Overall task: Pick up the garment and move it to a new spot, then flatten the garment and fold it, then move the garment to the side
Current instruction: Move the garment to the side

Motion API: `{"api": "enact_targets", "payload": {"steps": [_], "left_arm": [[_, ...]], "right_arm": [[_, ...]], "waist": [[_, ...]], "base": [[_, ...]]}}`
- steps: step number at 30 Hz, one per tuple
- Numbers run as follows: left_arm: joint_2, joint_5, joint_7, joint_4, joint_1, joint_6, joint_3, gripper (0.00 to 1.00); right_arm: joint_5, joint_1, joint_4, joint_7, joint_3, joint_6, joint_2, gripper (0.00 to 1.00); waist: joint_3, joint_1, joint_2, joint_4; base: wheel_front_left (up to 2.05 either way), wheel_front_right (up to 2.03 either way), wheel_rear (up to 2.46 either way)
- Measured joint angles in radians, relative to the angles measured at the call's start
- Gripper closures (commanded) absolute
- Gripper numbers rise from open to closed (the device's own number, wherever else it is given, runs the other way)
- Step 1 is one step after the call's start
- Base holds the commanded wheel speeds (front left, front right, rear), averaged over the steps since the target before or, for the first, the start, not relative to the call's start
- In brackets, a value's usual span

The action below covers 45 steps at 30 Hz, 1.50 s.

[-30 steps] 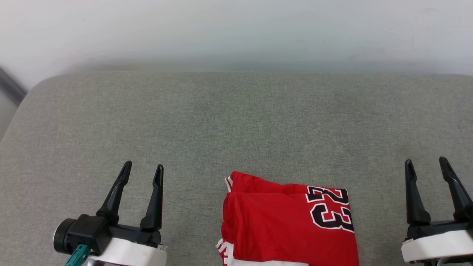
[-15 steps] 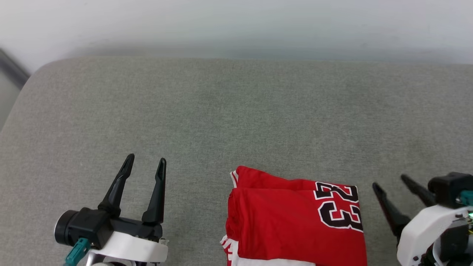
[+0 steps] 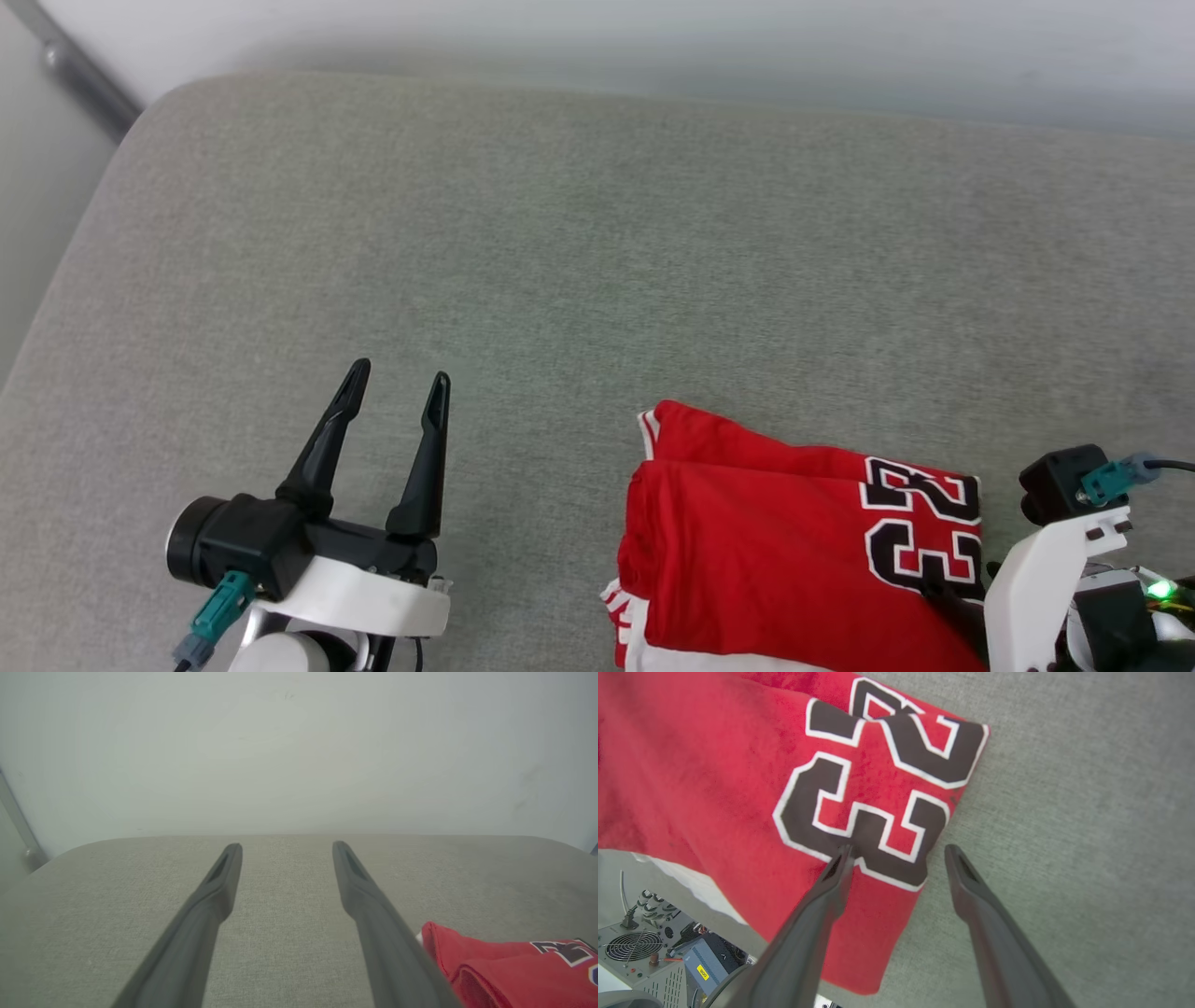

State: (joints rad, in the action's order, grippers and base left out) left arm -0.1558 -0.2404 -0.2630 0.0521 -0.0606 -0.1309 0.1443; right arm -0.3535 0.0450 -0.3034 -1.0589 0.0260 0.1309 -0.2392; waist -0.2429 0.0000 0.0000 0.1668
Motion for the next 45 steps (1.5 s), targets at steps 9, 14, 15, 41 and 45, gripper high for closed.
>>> {"api": "enact_targets", "payload": {"steps": [9,14,15,41,45], "left_arm": [[0.008,0.001,0.0,0.013,-0.028,0.0,0.01,0.0],[0.011,0.008,0.0,0.011,-0.035,0.0,0.02,0.0],[0.011,0.009,0.0,0.007,-0.036,0.0,0.021,0.0],[-0.003,0.062,0.0,-0.043,-0.08,0.0,0.155,0.0],[-0.048,0.074,0.0,-0.039,-0.116,0.0,0.167,0.0]], "right_arm": [[0.039,-0.022,0.079,-0.012,-0.012,0.0,0.086,0.0],[0.03,-0.046,0.137,0.052,0.009,-0.002,0.08,0.6],[0.031,-0.049,0.146,0.065,0.02,-0.002,0.068,0.92],[0.088,-0.388,0.124,0.259,0.428,0.001,-0.606,1.0],[0.088,-0.443,0.201,0.338,0.431,0.0,-0.662,1.0]], "waist": [[-0.046,0.0,0.0,0.058],[-0.053,0.0,0.0,0.076],[-0.052,-0.0001,0.0,0.076],[-0.039,0.0,0.0,-0.242],[-0.087,0.0,0.0,-0.318]], "base": [[0.0,0.0,0.0],[0.0,0.0,0.0],[0.0,0.0,0.0],[0.0,0.0,0.0],[0.0,0.0,0.0]]}}
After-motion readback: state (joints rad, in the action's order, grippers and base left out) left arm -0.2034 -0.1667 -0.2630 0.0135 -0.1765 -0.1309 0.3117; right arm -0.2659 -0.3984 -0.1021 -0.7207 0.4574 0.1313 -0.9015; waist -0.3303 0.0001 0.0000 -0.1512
